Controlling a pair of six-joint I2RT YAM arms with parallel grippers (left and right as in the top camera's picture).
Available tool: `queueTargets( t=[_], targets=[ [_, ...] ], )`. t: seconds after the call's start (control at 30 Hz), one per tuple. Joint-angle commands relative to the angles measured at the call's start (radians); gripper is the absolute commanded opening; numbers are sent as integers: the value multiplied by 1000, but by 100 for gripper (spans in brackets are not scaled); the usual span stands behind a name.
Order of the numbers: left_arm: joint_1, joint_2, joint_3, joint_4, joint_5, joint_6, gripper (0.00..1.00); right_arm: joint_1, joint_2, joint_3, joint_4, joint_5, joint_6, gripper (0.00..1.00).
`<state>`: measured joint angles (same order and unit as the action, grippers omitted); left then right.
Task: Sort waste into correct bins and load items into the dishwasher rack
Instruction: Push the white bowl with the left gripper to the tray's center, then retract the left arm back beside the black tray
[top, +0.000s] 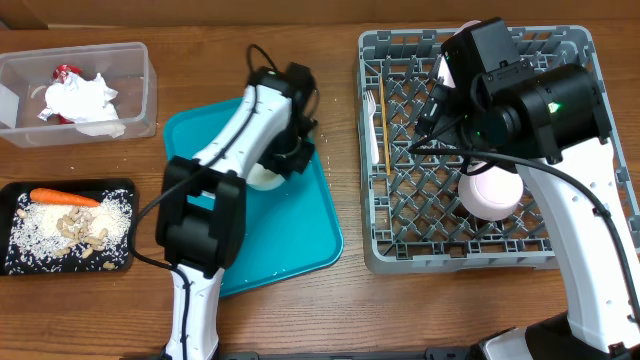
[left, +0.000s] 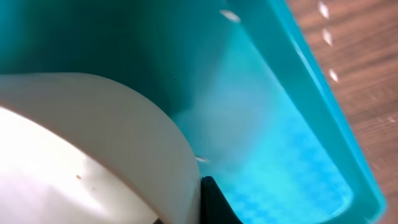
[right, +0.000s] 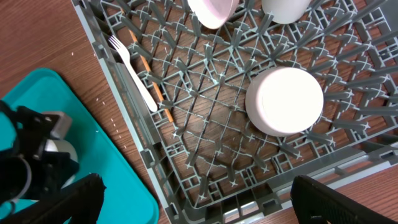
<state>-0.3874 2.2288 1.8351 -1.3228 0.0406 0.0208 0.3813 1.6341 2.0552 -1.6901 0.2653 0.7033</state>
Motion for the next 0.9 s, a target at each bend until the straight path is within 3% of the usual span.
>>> queueTargets(
  t=[0.0,0.1,0.23,0.27,0.3,0.47,0.6,0.7,0.77,0.87],
  targets=[
    [-8,-43,20,-45,10,-69,17,1,1,14,5,2,5,100],
    [-8,-43,20,-91,32,-74,61,1,0,14,5,2,5,100],
    [-8,-47,30,-139,40,-74,68,1,1,14,5,2,5,100],
    [-8,-53,52,-163,53,-74,91,1,1,14,5,2,5,100],
    [-8,-59,76,-183,65,-74,100,1,1,14,5,2,5,100],
    [9,-134,275,-256,56,-126,100,1,1,14,5,2,5,100],
    [77,-210,412,-262,-1,-241,100,1,1,14,5,2,5,100],
    [188,-262,465,-258,-28,-351,100,1,1,14,5,2,5,100],
    [335,-292,471,-266,-17,-470,100,1,1,14,5,2,5,100],
    [468,-288,470,-317,-15,-527,100,1,1,14,5,2,5,100]
  ],
)
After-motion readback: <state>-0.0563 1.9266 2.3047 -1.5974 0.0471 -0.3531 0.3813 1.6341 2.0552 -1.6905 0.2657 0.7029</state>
